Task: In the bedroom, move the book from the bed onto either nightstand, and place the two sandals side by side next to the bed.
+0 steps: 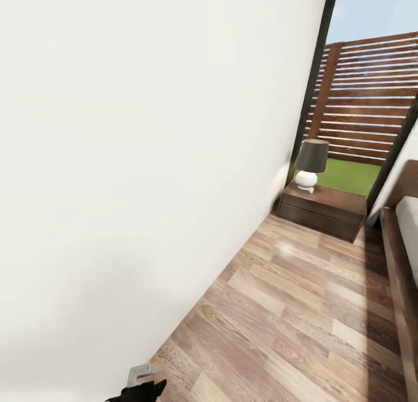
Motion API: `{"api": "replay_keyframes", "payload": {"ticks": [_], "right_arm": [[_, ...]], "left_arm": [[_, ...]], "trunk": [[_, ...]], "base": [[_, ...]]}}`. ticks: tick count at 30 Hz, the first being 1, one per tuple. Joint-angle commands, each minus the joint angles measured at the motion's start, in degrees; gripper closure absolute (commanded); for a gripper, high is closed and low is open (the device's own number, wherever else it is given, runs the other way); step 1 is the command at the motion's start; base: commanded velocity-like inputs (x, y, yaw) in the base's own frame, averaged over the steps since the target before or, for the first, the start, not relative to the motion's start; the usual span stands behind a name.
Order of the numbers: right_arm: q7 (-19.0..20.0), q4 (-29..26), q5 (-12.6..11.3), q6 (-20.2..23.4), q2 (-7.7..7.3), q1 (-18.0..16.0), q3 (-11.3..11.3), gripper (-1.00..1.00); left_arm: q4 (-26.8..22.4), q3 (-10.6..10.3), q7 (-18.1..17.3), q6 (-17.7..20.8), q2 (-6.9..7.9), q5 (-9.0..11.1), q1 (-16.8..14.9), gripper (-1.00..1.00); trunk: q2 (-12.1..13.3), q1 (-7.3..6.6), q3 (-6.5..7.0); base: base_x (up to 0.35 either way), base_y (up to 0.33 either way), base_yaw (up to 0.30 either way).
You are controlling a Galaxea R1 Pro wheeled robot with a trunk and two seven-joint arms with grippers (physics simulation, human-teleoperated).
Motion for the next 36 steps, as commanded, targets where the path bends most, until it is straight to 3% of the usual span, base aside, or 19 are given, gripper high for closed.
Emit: {"api": "replay_keyframes", "payload": {"ticks": [1, 29, 36], "right_arm": [[0.3, 0.2, -0.6, 0.0, 0.01, -0.1, 0.4, -1.00], [0.3, 0.2, -0.6, 0.0, 0.01, -0.1, 0.4, -1.00], [0.3, 0.1, -0.6, 0.0, 0.01, -0.1, 0.4, -1.00]], "left_arm": [[0.1, -0.5, -0.2, -0.2, 0.02, 0.5, 0.0, -1.00], [0.1, -0.5, -0.2, -0.2, 0.02, 0.5, 0.0, -1.00], [0.1, -0.5, -0.2, -0.2, 0.02, 0.5, 0.0, -1.00]], "trunk": [[0.0, -0.01, -0.08], [0.0, -0.01, -0.80], [0.0, -0.01, -0.98]], "base": [[0.000, 0.000, -0.285], [0.000, 0.000, -0.285], [0.218, 0.000, -0.284]]}}
